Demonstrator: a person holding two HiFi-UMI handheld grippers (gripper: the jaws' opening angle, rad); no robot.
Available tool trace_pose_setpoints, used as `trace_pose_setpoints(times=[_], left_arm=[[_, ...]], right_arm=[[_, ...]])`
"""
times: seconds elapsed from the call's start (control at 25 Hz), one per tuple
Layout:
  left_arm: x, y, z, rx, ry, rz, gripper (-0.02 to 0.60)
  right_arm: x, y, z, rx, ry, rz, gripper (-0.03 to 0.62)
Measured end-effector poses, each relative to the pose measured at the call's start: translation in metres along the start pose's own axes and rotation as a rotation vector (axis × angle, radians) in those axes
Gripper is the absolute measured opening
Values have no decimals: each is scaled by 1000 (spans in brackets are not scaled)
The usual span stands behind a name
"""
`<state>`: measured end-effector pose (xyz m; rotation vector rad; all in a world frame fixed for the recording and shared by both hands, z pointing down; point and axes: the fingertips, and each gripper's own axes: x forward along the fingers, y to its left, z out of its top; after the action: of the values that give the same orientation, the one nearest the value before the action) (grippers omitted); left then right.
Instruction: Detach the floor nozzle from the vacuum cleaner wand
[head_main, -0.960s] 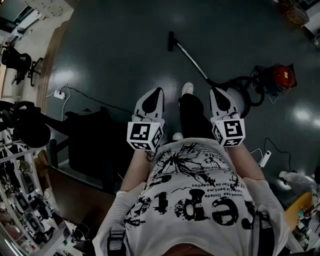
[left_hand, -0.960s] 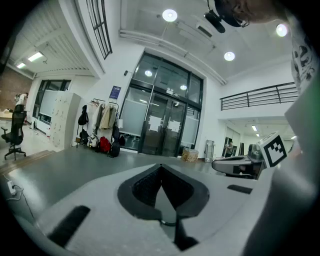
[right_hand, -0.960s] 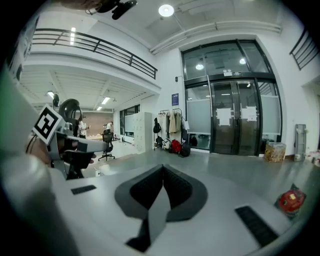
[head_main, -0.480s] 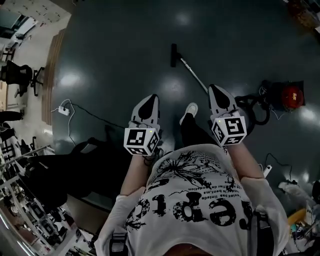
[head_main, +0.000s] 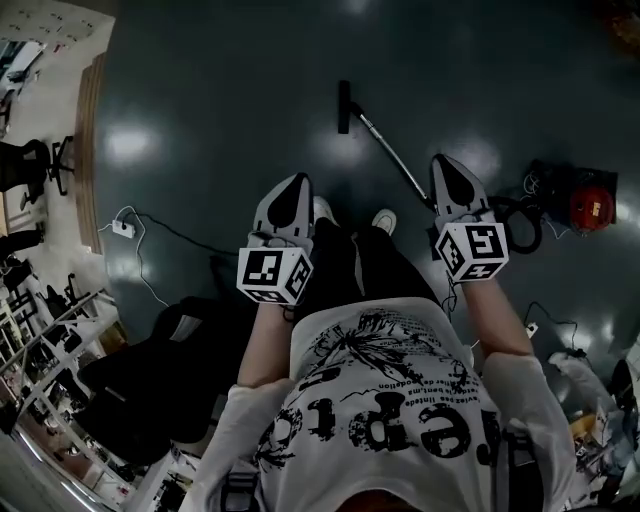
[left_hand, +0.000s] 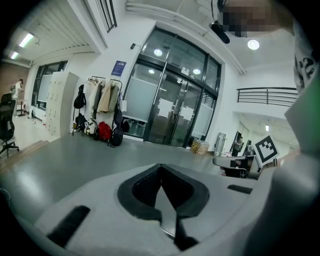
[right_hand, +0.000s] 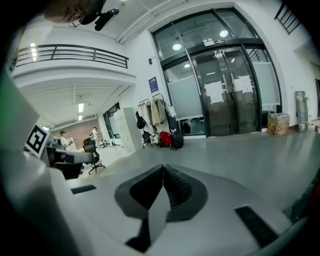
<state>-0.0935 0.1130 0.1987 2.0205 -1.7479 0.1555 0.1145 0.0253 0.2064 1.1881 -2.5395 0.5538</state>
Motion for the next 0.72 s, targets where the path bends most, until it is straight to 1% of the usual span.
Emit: trace_pose_setpoints(times=[0.08,0.24,0.36,0.44,0.56,0.64,0.72], left_arm=[[27,16,-2,-19,36,-25,5],[83,47,-3,-46,118,-134,5],[123,74,1,-24,207,-234,5],[148,98,8,-8,247,-274,5],[192,137,4,2,286,-280,5],[217,158,-17,-3,324,-264,5],[237,174,-47,-22,365,-249,5]], right_arm=[[22,-7,-1,22,15,-31,3],[76,-12,-5,57,45,-114,3],[111,-17,-1,67,49,-192,3],[137,-21,3,44,40,-225,3],[181,-39,-8,0,54,-234,3],[206,-53,-28,3,78,-234,3],[228,-65,-57,12,108,-232,3]])
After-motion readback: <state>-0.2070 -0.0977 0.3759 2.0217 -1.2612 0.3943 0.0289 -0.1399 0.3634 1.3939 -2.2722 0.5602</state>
